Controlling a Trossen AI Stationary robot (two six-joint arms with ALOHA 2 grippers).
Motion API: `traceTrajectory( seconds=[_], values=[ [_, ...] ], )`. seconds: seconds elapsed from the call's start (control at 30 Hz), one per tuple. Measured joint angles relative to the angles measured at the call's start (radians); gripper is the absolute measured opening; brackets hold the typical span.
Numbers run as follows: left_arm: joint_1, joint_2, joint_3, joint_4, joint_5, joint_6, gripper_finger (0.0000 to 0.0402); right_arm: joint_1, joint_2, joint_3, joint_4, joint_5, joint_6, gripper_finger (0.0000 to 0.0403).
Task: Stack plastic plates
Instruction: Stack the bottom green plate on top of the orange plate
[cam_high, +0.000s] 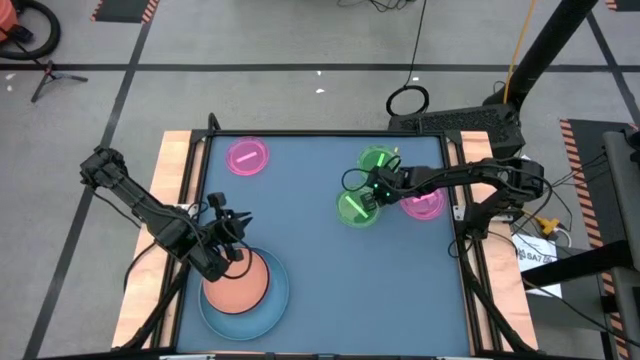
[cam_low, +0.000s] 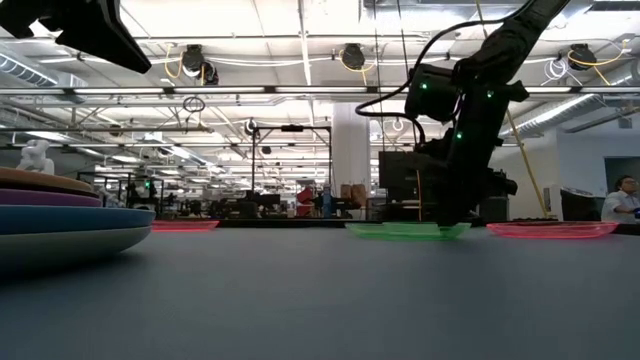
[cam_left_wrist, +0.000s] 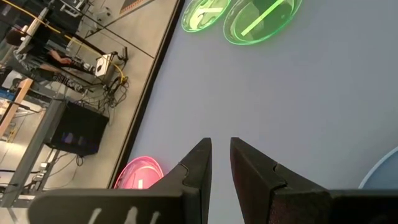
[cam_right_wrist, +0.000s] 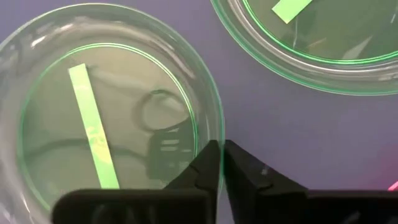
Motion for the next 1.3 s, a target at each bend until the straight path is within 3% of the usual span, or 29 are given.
traceTrajectory(
  seconds=[0.3, 0.53, 0.93, 1.3],
  values=[
    [0.0, 0.0, 0.0, 0.0, 0.0, 0.0, 0.0067, 0.0, -0.014, 0.0, 0.002, -0.001, -0.007, 0.0003],
    [0.0, 0.0, 0.0, 0.0, 0.0, 0.004, 0.0067, 0.019, -0.099, 0.0, 0.035, -0.011, -0.007, 0.0002],
    [0.0, 0.0, 0.0, 0.001, -0.022, 0.01, 0.0067, 0.16, -0.147, 0.001, 0.299, -0.032, 0.006, 0.0001],
    [-0.001, 0.0, 0.041, -0.004, -0.221, 0.001, 0.0067, 0.316, -0.042, 0.03, 0.58, 0.031, 0.064, 0.0]
  ],
)
